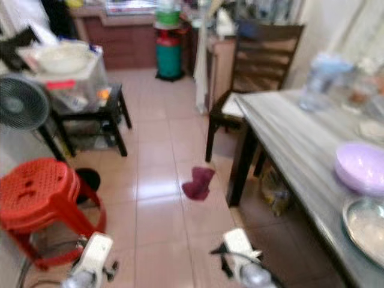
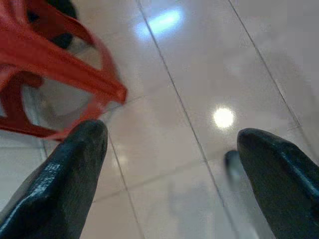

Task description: Setting the table

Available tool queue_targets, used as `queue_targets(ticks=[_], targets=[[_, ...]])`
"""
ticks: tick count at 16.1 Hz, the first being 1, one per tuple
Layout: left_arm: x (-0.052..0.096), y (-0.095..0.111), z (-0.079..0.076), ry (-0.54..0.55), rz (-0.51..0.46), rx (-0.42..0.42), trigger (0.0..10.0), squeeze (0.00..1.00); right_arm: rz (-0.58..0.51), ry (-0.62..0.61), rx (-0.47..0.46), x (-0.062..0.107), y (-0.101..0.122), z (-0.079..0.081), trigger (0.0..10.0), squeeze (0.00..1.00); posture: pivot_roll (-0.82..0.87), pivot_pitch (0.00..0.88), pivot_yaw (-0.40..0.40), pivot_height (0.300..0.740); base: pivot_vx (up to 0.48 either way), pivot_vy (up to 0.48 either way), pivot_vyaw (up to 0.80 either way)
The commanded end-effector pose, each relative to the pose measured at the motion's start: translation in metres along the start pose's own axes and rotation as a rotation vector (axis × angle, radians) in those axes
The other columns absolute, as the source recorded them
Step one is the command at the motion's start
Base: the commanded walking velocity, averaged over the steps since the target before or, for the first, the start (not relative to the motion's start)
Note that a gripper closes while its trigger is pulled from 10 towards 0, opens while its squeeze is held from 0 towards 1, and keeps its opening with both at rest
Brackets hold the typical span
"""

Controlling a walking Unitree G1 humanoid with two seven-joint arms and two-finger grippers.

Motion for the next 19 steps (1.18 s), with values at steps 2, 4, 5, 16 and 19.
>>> queue_targets(ticks=[2,4,5,16,19], targets=[[-0.0015,0.0034,0.0145,0.030,-0.007,-0.020,10.0,0.00,-0.030,0.021,-0.014,-0.0017,0.0072,0.0096,10.0,0.00,-0.08,0.000,0.001,0.740,0.000,0.480,0.31],[-0.0013,0.0018,0.0151,0.029,0.000,-0.030,10.0,0.00,-0.035,0.026,-0.015,-0.0020,0.0081,0.0119,10.0,0.00,-0.08,0.000,0.003,0.740,0.000,0.480,0.77],[-0.0012,0.0015,0.0150,0.028,0.001,-0.033,10.0,0.00,-0.036,0.027,-0.014,-0.0020,0.0082,0.0123,10.0,0.00,-0.08,0.000,0.003,0.740,0.000,0.480,0.77],[0.0000,-0.0046,0.0129,0.004,0.016,-0.027,10.0,0.00,-0.036,0.017,-0.023,-0.0018,0.0079,0.0101,10.0,0.00,-0.09,0.000,0.002,0.740,0.000,0.305,0.46],[0.0001,-0.0047,0.0132,-0.009,0.010,-0.010,10.0,0.00,-0.024,-0.012,-0.044,-0.0018,0.0067,0.0055,10.0,0.00,-0.09,0.000,0.002,0.740,0.000,0.000,0.00]])
Point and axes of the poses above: a point about 5 cm out from each wrist's last joint towards the gripper, its own x axis pointing back from the gripper into the wrist, its own y axis along the axis of the wrist's last joint, z = x × y, the point moved 2 cm from there along -x, pointing out of the wrist towards the gripper, and after that the axes turned 15 degrees about -x, right-handed, at the moved point
